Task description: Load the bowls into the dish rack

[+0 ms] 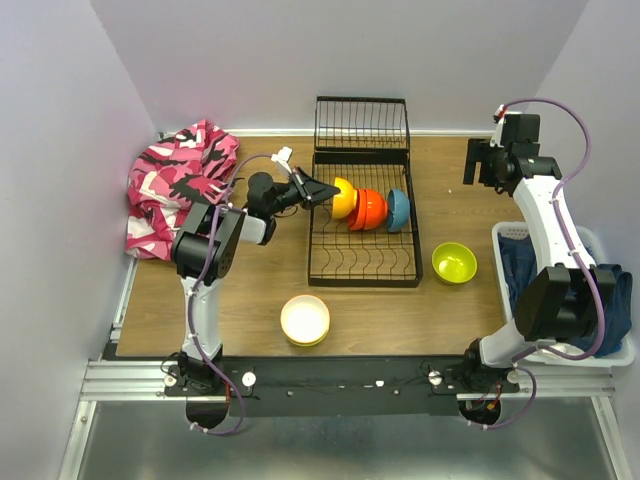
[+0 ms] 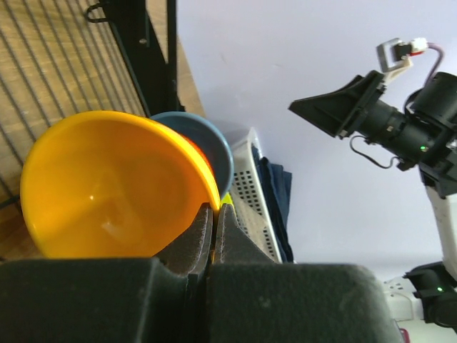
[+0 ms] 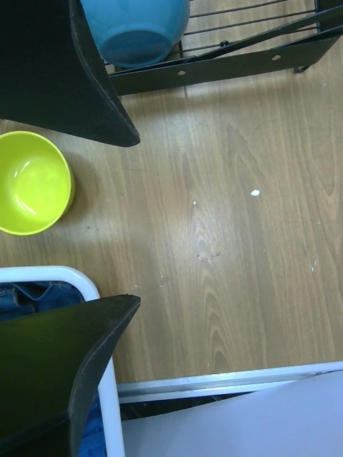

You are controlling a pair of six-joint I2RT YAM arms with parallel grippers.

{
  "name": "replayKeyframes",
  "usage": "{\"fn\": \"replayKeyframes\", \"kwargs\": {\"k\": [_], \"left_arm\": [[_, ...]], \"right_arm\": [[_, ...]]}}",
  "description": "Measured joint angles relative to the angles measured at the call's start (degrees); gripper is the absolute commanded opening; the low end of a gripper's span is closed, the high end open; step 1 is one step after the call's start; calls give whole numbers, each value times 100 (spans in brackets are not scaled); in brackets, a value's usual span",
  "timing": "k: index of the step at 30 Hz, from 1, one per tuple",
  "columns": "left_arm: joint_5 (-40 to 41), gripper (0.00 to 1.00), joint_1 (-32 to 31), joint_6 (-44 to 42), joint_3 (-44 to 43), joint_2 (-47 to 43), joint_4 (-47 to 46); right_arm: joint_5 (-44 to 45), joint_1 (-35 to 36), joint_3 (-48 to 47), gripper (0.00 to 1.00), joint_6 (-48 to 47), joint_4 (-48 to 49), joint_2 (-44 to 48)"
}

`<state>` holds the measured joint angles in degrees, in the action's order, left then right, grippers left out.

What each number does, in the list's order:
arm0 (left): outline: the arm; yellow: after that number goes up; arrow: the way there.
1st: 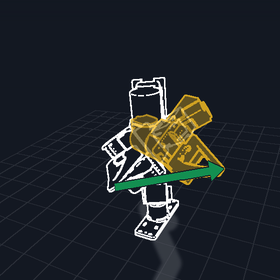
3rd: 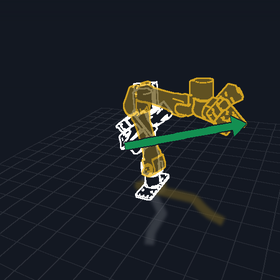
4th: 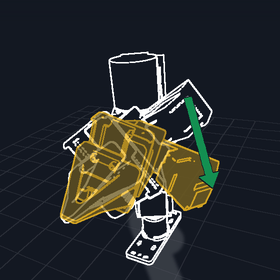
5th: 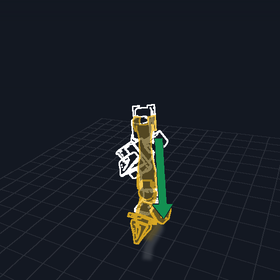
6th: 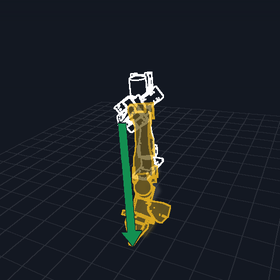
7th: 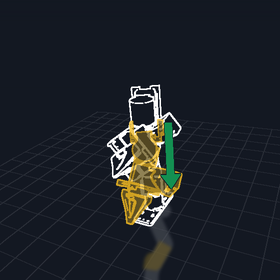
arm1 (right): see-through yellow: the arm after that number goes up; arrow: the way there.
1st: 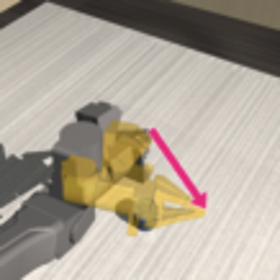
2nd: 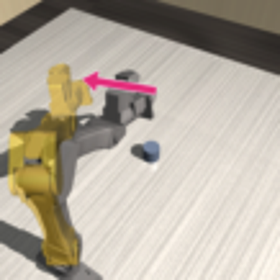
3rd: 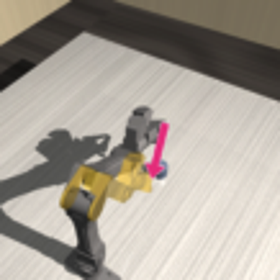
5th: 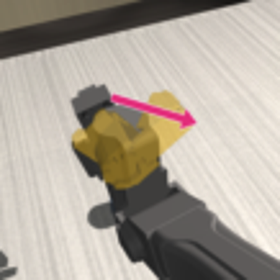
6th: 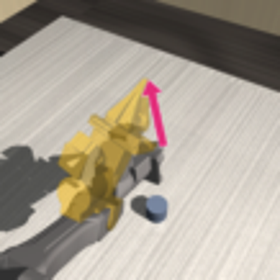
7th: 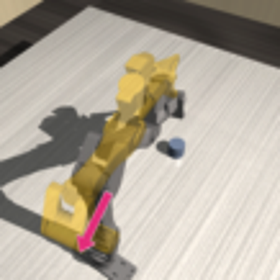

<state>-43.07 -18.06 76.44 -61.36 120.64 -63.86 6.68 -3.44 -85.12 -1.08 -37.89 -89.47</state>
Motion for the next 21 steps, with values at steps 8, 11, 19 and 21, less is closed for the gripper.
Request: {"fn": "replayKeyframes", "kwargs": {"k": [8,11,19,21], "left_arm": [[-9,0,-52,507,-98,411,-680],[-9,0,-72,647,-131,476,-815],[-76,0,-81,1005,-164,605,-1023],[-118,0,-81,1088,-164,616,-1038]], "right_arm": [[2,0,11,92,-13,-111,-48],[0,0,11,92,-33,-138,-136],[0,0,13,92,-50,-192,-186],[0,0,13,92,-50,-214,-186]]}}
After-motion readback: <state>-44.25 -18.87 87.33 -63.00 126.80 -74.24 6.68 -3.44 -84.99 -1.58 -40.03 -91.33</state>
